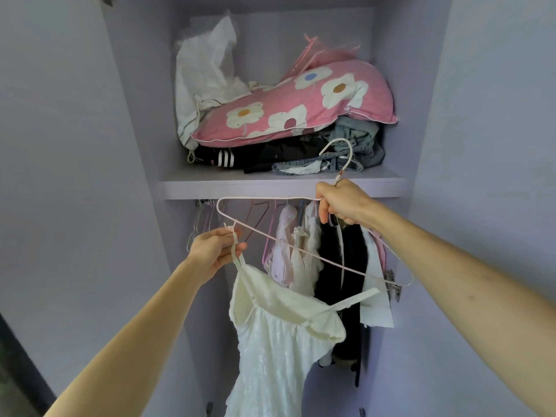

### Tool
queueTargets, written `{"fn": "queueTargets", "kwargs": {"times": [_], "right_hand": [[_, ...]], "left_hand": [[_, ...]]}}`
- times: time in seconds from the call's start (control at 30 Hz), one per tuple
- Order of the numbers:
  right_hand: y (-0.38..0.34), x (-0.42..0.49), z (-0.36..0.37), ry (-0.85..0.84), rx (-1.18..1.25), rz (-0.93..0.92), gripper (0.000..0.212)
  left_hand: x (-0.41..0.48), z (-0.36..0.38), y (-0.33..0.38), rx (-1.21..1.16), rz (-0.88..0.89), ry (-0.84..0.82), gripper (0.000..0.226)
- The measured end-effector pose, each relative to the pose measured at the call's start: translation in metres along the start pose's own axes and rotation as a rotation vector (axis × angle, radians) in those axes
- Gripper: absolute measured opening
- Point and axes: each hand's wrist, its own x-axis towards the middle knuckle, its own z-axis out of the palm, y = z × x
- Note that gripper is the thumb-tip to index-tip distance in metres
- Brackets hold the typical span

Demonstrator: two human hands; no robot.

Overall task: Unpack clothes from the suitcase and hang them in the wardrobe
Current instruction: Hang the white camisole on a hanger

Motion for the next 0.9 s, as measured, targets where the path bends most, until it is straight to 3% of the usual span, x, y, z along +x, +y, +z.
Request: {"fn": "queueTargets", "kwargs": {"times": [0.3, 0.47, 0.9], "right_hand": [[0.008, -0.004, 0.003, -0.006, -0.084, 0.002, 0.052], [0.008, -0.003, -0.003, -0.004, -0.114, -0.017, 0.051], [0.006, 0.003, 0.000, 0.353, -0.183, -0.164, 0.045]], "left_hand": [[0.004, -0.007, 0.007, -0.004, -0.004, 0.054, 0.021], [0.003, -0.005, 0.007, 0.128, -0.028, 0.001, 0.021], [0.002, 0.009, 0.012, 0.405, -0.041, -0.074, 0.023]]}}
